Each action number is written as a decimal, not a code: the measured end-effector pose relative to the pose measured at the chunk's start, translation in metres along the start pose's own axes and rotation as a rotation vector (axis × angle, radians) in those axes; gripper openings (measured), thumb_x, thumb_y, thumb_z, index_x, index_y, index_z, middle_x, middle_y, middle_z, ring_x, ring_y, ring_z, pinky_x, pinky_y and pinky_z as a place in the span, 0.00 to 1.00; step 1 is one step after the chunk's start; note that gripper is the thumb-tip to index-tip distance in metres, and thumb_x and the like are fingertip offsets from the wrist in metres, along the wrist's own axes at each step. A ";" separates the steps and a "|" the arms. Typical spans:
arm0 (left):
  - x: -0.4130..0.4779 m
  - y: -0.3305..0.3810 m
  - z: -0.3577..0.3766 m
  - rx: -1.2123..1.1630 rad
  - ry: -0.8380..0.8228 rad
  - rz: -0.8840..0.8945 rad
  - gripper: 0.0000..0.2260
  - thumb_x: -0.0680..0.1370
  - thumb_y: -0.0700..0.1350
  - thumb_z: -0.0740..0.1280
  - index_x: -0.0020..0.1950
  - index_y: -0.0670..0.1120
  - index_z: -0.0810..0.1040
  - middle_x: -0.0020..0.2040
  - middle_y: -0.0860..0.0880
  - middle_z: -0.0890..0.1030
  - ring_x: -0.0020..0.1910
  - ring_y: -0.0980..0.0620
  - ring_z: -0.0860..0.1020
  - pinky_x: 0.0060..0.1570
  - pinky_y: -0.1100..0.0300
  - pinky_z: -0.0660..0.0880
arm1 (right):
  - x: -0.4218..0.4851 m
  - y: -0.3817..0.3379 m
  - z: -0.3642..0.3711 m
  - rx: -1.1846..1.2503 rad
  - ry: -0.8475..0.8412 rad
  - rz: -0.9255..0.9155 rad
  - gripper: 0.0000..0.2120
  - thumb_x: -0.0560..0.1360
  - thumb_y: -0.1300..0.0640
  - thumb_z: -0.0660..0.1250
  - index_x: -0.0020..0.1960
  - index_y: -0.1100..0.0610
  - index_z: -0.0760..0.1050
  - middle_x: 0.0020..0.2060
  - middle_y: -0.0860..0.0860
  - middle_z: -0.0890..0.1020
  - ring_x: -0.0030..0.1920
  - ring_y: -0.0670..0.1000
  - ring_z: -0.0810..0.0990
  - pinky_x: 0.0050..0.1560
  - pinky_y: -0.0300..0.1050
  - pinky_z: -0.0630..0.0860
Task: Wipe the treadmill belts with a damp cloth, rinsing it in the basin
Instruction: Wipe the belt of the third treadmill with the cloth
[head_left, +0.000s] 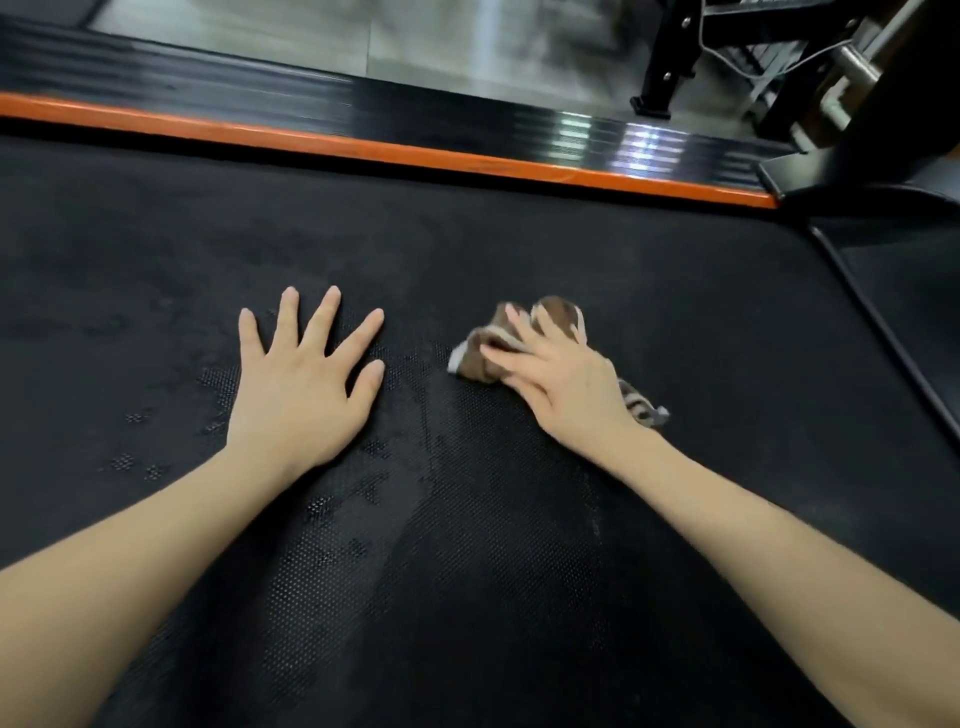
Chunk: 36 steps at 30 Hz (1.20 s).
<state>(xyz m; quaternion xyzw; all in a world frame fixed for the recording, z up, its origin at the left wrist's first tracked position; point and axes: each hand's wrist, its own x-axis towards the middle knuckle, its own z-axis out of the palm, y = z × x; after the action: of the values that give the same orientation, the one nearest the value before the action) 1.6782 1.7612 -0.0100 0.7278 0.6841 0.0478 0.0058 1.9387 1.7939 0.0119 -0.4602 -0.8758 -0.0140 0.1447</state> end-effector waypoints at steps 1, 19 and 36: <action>0.000 0.000 -0.001 0.001 -0.003 0.002 0.28 0.77 0.63 0.38 0.77 0.60 0.54 0.78 0.45 0.56 0.76 0.38 0.50 0.71 0.35 0.47 | -0.006 0.004 -0.001 -0.001 0.009 -0.073 0.16 0.76 0.52 0.59 0.60 0.49 0.79 0.65 0.55 0.76 0.63 0.61 0.75 0.59 0.61 0.72; 0.000 0.000 -0.002 -0.012 -0.029 0.005 0.28 0.77 0.63 0.38 0.77 0.61 0.52 0.78 0.46 0.54 0.76 0.39 0.48 0.70 0.35 0.45 | -0.008 0.022 -0.015 -0.105 -0.052 0.245 0.16 0.78 0.51 0.62 0.65 0.45 0.74 0.70 0.53 0.70 0.69 0.59 0.69 0.51 0.59 0.78; -0.023 0.013 -0.025 -0.089 0.049 0.010 0.24 0.81 0.57 0.51 0.76 0.52 0.62 0.76 0.43 0.60 0.76 0.39 0.53 0.71 0.35 0.44 | -0.129 -0.098 -0.032 -0.081 0.002 0.208 0.15 0.74 0.52 0.61 0.57 0.49 0.80 0.63 0.56 0.77 0.58 0.65 0.76 0.52 0.63 0.75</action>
<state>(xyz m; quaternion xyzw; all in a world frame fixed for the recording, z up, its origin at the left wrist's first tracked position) 1.6874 1.7360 0.0146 0.7288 0.6776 0.0960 0.0212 1.9363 1.6290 0.0182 -0.5542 -0.8218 -0.0344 0.1275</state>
